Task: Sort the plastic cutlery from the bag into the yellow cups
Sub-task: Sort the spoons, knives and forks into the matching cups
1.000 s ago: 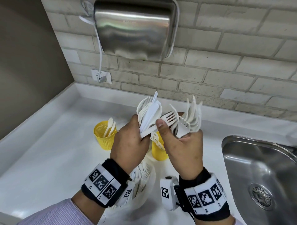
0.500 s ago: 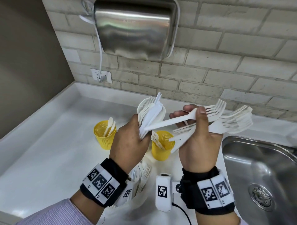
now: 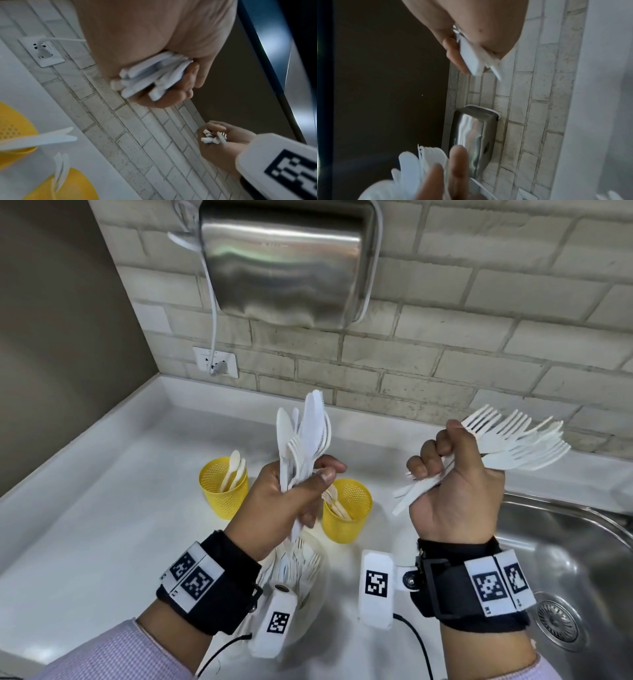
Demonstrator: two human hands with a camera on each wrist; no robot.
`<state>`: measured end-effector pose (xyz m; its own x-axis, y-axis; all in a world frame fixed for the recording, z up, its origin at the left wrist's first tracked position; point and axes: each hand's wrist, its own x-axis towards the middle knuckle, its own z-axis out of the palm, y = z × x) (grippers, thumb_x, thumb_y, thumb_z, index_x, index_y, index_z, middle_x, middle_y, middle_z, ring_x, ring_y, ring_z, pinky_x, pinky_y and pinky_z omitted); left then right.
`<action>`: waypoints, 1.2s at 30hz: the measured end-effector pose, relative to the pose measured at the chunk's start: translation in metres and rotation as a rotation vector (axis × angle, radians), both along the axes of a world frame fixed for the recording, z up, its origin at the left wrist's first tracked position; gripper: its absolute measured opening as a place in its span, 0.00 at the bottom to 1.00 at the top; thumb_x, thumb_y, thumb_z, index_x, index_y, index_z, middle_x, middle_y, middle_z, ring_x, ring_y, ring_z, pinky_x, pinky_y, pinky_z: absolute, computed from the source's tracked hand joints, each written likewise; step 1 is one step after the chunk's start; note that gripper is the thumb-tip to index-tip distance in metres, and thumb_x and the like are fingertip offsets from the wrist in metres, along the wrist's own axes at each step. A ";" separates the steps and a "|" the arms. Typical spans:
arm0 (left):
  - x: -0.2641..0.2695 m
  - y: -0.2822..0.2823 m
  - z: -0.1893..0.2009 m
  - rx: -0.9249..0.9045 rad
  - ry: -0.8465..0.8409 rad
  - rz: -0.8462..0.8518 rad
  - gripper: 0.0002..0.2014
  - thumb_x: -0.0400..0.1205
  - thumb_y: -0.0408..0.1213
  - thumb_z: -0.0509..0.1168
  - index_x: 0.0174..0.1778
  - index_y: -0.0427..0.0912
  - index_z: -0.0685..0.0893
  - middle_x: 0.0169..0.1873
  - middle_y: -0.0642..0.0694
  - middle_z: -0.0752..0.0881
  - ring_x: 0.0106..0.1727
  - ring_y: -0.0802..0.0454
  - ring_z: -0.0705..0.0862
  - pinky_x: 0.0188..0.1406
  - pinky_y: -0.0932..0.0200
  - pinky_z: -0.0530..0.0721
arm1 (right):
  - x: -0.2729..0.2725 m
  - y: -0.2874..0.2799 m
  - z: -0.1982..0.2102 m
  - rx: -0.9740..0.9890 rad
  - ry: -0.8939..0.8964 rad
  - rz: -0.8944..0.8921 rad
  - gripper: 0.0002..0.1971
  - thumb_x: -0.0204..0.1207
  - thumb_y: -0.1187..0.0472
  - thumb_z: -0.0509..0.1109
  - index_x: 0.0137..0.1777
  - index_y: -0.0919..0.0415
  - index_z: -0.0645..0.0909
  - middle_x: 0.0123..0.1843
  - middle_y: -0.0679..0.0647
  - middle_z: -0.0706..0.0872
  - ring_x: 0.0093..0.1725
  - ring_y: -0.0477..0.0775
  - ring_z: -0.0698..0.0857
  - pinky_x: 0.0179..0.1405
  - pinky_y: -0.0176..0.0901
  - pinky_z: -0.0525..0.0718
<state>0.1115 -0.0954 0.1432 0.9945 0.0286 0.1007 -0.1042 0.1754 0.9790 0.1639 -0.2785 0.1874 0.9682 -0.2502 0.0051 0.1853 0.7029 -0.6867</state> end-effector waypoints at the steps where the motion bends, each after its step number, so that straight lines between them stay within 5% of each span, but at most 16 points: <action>1: 0.000 0.000 0.000 -0.028 0.015 -0.031 0.10 0.83 0.39 0.69 0.56 0.40 0.91 0.19 0.49 0.67 0.20 0.51 0.66 0.25 0.59 0.71 | 0.000 0.001 0.000 -0.033 -0.018 0.016 0.08 0.84 0.71 0.66 0.45 0.60 0.77 0.28 0.50 0.69 0.21 0.47 0.65 0.19 0.35 0.68; 6: -0.003 -0.004 0.004 -0.043 0.039 -0.101 0.14 0.82 0.33 0.64 0.61 0.43 0.90 0.19 0.45 0.63 0.17 0.50 0.62 0.21 0.62 0.67 | -0.006 0.010 0.001 -0.387 -0.025 0.203 0.04 0.83 0.65 0.72 0.47 0.57 0.84 0.22 0.48 0.64 0.18 0.47 0.59 0.21 0.31 0.61; 8: -0.005 -0.004 0.005 -0.046 0.039 -0.133 0.15 0.81 0.30 0.63 0.61 0.34 0.88 0.19 0.42 0.66 0.16 0.49 0.62 0.21 0.62 0.67 | -0.010 0.014 -0.002 -0.542 -0.052 0.331 0.02 0.80 0.62 0.76 0.47 0.60 0.87 0.21 0.48 0.69 0.18 0.48 0.60 0.22 0.33 0.61; 10: -0.006 -0.004 0.007 -0.044 0.021 -0.153 0.11 0.80 0.27 0.62 0.47 0.19 0.79 0.20 0.40 0.67 0.16 0.49 0.62 0.21 0.62 0.67 | -0.014 0.018 -0.005 -0.643 -0.128 0.425 0.09 0.76 0.58 0.80 0.50 0.63 0.89 0.27 0.53 0.85 0.17 0.46 0.66 0.20 0.34 0.65; 12: -0.007 -0.003 0.008 -0.029 0.017 -0.133 0.11 0.78 0.27 0.62 0.34 0.24 0.71 0.21 0.39 0.68 0.16 0.49 0.63 0.21 0.61 0.67 | -0.016 0.020 -0.006 -0.672 -0.182 0.422 0.15 0.74 0.58 0.82 0.55 0.67 0.89 0.35 0.60 0.91 0.19 0.40 0.74 0.20 0.30 0.71; 16: -0.006 -0.003 0.007 0.036 0.008 -0.060 0.11 0.78 0.29 0.64 0.31 0.34 0.73 0.22 0.38 0.67 0.16 0.48 0.65 0.20 0.60 0.69 | -0.015 0.022 -0.011 -0.762 -0.207 0.340 0.12 0.73 0.62 0.84 0.53 0.64 0.89 0.25 0.48 0.79 0.20 0.40 0.74 0.25 0.29 0.73; 21: -0.006 -0.004 0.006 0.049 -0.020 -0.054 0.10 0.83 0.35 0.67 0.35 0.39 0.80 0.24 0.39 0.70 0.16 0.48 0.68 0.19 0.59 0.69 | -0.014 0.022 -0.011 -0.757 -0.224 0.288 0.07 0.75 0.67 0.82 0.51 0.66 0.90 0.23 0.42 0.81 0.19 0.40 0.76 0.25 0.27 0.73; 24: -0.005 -0.005 0.007 0.040 -0.035 -0.073 0.12 0.84 0.38 0.67 0.34 0.51 0.86 0.25 0.42 0.72 0.17 0.49 0.69 0.20 0.59 0.70 | -0.014 0.022 -0.013 -0.718 -0.228 0.299 0.06 0.75 0.65 0.81 0.51 0.63 0.90 0.22 0.41 0.79 0.18 0.39 0.74 0.24 0.30 0.72; 29: -0.004 -0.005 0.006 0.024 -0.052 -0.065 0.13 0.85 0.40 0.67 0.34 0.43 0.80 0.25 0.43 0.75 0.17 0.48 0.70 0.19 0.60 0.71 | -0.019 0.024 -0.009 -0.617 -0.177 0.343 0.03 0.81 0.70 0.74 0.48 0.64 0.87 0.21 0.43 0.78 0.17 0.43 0.70 0.20 0.33 0.69; 33: -0.004 -0.005 0.006 0.006 -0.046 -0.068 0.11 0.85 0.41 0.66 0.38 0.41 0.82 0.27 0.42 0.78 0.18 0.47 0.71 0.20 0.59 0.72 | -0.019 0.027 -0.010 -0.621 -0.183 0.339 0.17 0.80 0.66 0.74 0.29 0.60 0.80 0.22 0.58 0.71 0.17 0.48 0.66 0.21 0.35 0.66; 36: -0.005 -0.005 0.006 0.021 -0.065 -0.070 0.11 0.87 0.41 0.65 0.41 0.39 0.82 0.28 0.42 0.79 0.19 0.46 0.72 0.20 0.58 0.73 | -0.019 0.029 -0.011 -0.714 -0.191 0.293 0.18 0.77 0.61 0.70 0.24 0.60 0.79 0.20 0.52 0.76 0.17 0.46 0.70 0.27 0.37 0.69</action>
